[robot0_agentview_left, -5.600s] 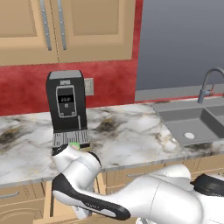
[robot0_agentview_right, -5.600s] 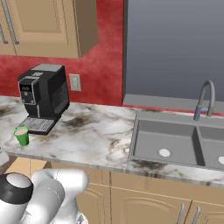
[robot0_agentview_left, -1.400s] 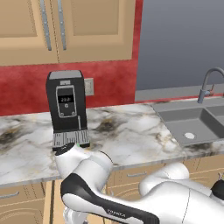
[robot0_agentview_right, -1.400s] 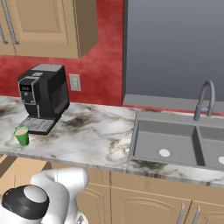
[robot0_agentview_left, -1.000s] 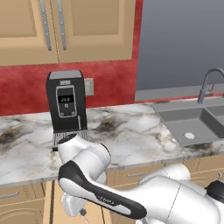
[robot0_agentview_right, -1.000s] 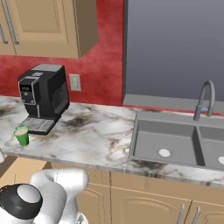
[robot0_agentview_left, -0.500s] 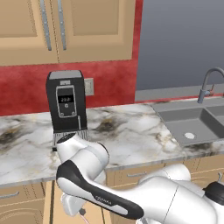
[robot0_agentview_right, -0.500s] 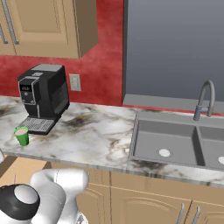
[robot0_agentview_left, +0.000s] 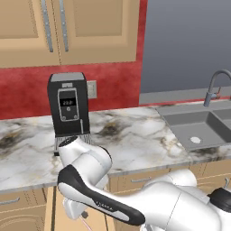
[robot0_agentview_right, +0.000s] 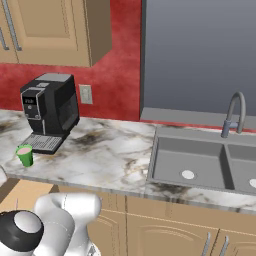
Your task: Pick up the straw from the left drawer and put it inside the smoothie cup.
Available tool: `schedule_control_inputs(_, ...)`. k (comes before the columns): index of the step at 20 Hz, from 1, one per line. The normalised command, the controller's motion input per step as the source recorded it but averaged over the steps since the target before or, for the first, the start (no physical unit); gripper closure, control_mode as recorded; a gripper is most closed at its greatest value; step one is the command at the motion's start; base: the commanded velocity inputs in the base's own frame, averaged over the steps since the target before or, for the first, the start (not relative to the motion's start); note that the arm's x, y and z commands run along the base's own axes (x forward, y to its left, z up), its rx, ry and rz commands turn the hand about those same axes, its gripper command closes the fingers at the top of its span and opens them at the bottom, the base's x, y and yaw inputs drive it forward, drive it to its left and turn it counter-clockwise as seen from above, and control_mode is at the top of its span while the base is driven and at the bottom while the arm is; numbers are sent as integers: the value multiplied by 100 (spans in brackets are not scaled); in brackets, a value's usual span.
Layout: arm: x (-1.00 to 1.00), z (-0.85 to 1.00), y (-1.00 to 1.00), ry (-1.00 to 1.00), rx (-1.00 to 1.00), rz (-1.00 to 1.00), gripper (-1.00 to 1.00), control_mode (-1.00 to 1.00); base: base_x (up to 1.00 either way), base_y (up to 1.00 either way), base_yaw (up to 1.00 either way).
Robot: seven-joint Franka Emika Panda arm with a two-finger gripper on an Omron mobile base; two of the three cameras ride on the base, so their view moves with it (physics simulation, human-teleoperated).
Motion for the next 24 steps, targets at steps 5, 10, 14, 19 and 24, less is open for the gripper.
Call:
schedule_control_inputs(5,30,-8,2,-7,-1,-1,-100,-100,0,0,0)
schedule_control_inputs(10,45,-6,14,-2,0,-8,-100,-100,0,0,0)
schedule_control_inputs(14,25,0,3,0,0,-6,-100,-100,0,0,0)
schedule_control_inputs(19,21,-11,17,0,0,-6,-100,-100,0,0,0)
schedule_control_inputs(24,15,-21,20,0,0,-6,-100,-100,0,0,0)
